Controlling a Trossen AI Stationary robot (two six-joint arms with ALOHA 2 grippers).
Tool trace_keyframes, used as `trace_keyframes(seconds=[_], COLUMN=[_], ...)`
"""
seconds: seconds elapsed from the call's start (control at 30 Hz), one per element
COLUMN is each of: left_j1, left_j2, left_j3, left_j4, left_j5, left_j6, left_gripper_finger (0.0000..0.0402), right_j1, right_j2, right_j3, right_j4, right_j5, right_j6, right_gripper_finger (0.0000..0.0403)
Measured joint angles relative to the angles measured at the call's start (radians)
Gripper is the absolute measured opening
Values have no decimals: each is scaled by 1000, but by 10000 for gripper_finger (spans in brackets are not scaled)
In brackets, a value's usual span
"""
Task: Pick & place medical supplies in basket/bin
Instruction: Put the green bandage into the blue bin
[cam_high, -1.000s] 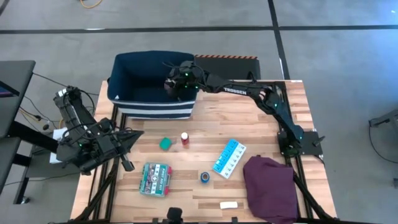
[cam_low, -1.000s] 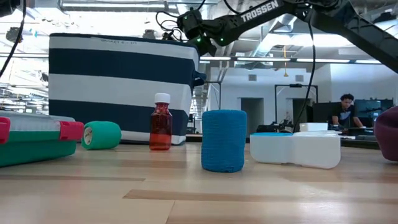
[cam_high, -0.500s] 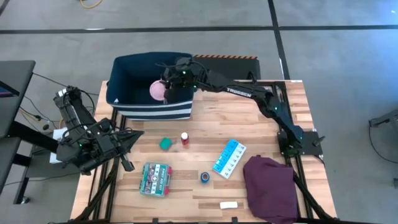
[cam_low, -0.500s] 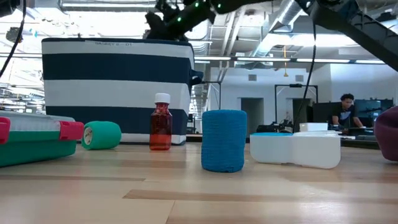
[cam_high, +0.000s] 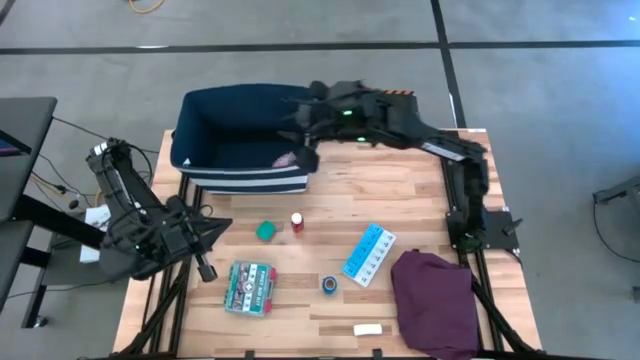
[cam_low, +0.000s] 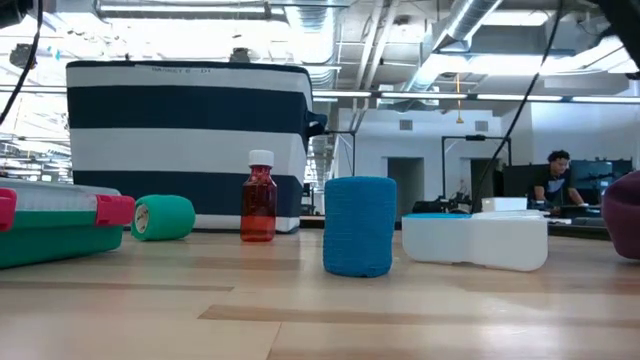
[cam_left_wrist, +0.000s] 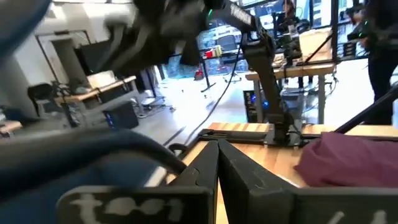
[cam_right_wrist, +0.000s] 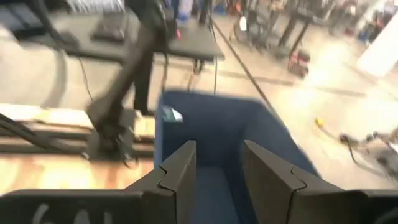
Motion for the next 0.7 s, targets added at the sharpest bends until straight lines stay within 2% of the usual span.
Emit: trace_keyframes(seconds=[0.1, 0.23, 0.33, 0.5, 0.6, 0.7], left_j1=[0, 0, 21, 85, 130, 185], left_j2=[0, 0, 4, 33, 73, 126], left_j3=[0, 0, 0, 0, 0, 0], left_j4=[-48, -182, -316, -493, -536, -542], left_j5=[36, 147, 232, 358, 391, 449], left_j6=[-97, -232, -428, -732, -797, -837], left_gripper_finger=[0, 0, 0, 2, 12, 30], right_j1=[23, 73, 121, 201, 241, 268], right_j2=[-60, -126, -174, -213, -214, -208], right_j3=[2, 0, 0, 0, 0, 0], right_j4=[-41, -145, -229, -395, -468, -533], right_j5=[1, 2, 8, 123, 205, 243], right_j6=[1, 16, 25, 60, 61, 61], right_gripper_finger=[123, 122, 121, 121, 121, 124])
